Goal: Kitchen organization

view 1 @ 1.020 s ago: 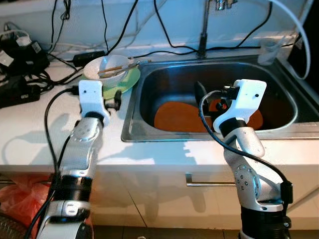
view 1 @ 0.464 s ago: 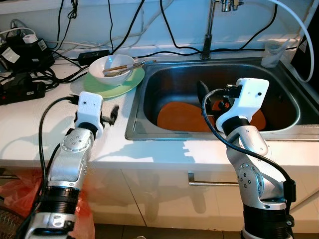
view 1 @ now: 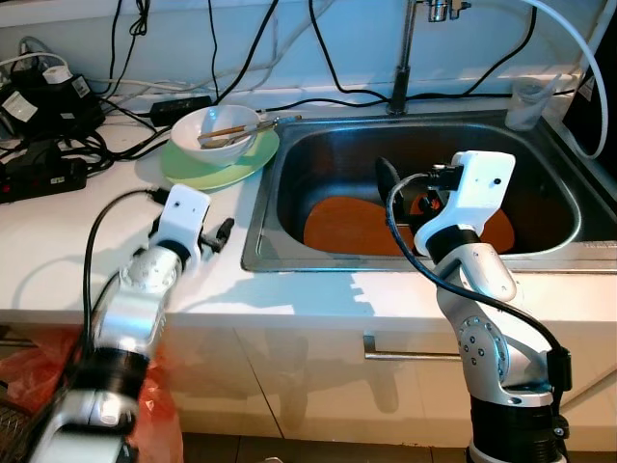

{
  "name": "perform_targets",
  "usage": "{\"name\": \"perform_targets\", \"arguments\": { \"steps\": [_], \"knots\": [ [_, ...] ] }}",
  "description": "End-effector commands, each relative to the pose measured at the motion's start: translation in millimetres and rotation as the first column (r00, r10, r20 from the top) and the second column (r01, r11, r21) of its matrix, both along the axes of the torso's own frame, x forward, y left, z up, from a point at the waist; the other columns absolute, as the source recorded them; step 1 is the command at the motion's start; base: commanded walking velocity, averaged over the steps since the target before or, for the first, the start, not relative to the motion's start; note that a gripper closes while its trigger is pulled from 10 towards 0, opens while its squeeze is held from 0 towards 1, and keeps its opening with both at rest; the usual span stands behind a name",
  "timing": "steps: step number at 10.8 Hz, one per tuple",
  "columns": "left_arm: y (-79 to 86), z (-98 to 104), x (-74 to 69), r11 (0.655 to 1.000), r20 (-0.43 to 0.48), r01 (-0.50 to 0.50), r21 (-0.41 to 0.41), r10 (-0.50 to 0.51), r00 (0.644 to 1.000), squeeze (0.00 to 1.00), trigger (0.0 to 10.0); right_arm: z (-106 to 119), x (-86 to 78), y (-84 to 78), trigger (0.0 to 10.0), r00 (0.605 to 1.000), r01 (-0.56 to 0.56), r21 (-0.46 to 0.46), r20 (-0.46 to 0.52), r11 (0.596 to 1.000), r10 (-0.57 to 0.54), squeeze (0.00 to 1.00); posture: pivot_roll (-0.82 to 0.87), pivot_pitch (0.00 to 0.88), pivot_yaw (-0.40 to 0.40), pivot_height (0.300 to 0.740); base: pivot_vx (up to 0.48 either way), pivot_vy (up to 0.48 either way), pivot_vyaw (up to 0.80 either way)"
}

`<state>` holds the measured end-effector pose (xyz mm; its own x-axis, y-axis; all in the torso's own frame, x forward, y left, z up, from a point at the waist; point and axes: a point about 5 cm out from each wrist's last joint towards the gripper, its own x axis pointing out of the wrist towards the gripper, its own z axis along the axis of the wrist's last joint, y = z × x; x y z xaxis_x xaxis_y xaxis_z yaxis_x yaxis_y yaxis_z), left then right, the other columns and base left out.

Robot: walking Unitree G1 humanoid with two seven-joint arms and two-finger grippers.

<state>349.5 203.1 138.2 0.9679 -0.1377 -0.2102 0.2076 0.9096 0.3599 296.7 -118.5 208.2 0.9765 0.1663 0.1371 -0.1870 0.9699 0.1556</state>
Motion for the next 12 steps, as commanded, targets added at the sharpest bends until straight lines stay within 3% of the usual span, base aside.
{"name": "perform_targets", "arguments": {
  "steps": [1,4,7,12],
  "knots": [
    [3.3,1.5,1.8,0.999,-0.001,0.014,0.033,-0.014,1.000,0.00,10.0,1.1,-0.9,4.2,10.0,1.000,-0.020,0.003,-0.002,1.000,0.020,0.00,0.00,0.000,0.103,0.740,0.000,0.000,0.00],
    [17.4,1.7,11.8,0.994,0.001,0.003,0.107,-0.003,1.000,0.00,10.0,1.2,-5.8,4.0,10.0,1.000,-0.021,-0.001,-0.001,1.000,0.020,0.00,-0.02,0.000,0.109,0.740,0.000,0.000,0.00],
    [21.1,-2.4,15.1,0.973,-0.034,0.059,0.223,-0.053,0.998,0.00,10.0,0.4,-9.8,3.3,10.0,1.000,-0.019,-0.006,-0.007,1.000,0.019,0.00,-0.03,0.000,0.109,0.740,0.000,0.000,0.00],
    [21.5,5.7,27.6,0.927,-0.010,0.084,0.366,-0.086,0.996,0.00,10.0,3.9,-11.2,2.0,10.0,1.000,-0.012,-0.012,-0.007,1.000,0.012,0.00,-0.04,0.000,0.112,0.740,0.000,0.000,0.00]
  ]
}}
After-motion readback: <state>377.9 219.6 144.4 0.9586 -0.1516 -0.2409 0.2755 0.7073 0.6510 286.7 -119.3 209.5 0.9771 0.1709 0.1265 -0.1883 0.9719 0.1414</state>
